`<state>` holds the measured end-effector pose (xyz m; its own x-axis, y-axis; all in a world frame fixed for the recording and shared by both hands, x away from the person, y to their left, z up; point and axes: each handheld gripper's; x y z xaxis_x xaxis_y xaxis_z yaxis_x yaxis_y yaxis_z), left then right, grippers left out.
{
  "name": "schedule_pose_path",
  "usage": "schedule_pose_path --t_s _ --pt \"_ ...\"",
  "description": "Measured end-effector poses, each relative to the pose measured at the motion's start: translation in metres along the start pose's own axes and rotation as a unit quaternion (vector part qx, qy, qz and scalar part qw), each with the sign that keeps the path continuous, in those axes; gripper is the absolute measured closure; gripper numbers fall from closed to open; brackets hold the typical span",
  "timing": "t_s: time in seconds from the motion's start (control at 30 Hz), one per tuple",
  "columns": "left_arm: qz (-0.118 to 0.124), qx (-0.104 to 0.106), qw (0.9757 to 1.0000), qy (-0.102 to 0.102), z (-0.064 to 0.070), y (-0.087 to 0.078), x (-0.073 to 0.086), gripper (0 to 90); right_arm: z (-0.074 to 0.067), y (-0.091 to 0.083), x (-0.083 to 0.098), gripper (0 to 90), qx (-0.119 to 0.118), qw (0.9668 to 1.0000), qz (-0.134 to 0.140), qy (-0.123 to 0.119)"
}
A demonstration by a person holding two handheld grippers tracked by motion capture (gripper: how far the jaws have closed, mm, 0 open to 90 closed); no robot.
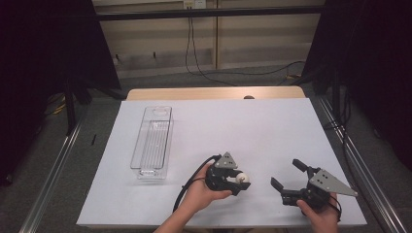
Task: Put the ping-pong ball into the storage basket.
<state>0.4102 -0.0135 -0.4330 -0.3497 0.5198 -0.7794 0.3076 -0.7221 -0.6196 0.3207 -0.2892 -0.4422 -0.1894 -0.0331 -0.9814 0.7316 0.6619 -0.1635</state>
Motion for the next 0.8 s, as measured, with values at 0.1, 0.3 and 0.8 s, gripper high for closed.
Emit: schedule_pose_path --t_s 0.1,0.3,0.8 --pt "0.001 -0.002 1.0 -0.004 -0.002 -0.002 0.001 51.0 0.0 0.0 0.0 0.9 -0.001 1.0 -0.001 -0.002" --pt "-0.004 -0.009 0.9999 -0.007 -0.007 -0.007 0.001 51.1 0.0 0.0 0.0 0.9 -0.001 1.0 -0.001 -0.002" --pt "-0.008 -0.01 0.9998 -0.015 -0.015 -0.014 0.0 51.0 0.0 0.001 0.0 0.9 -0.004 1.0 -0.001 -0.004"
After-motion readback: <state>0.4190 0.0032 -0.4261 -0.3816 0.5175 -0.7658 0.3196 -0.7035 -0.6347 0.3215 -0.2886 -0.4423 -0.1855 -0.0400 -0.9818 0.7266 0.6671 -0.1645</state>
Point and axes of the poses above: each handheld gripper's, and its own axes: y roughly forward along the jaws, x roughly out of its underside, z roughly to its right, and after that the axes turned 11 degrees about -x, right-handed
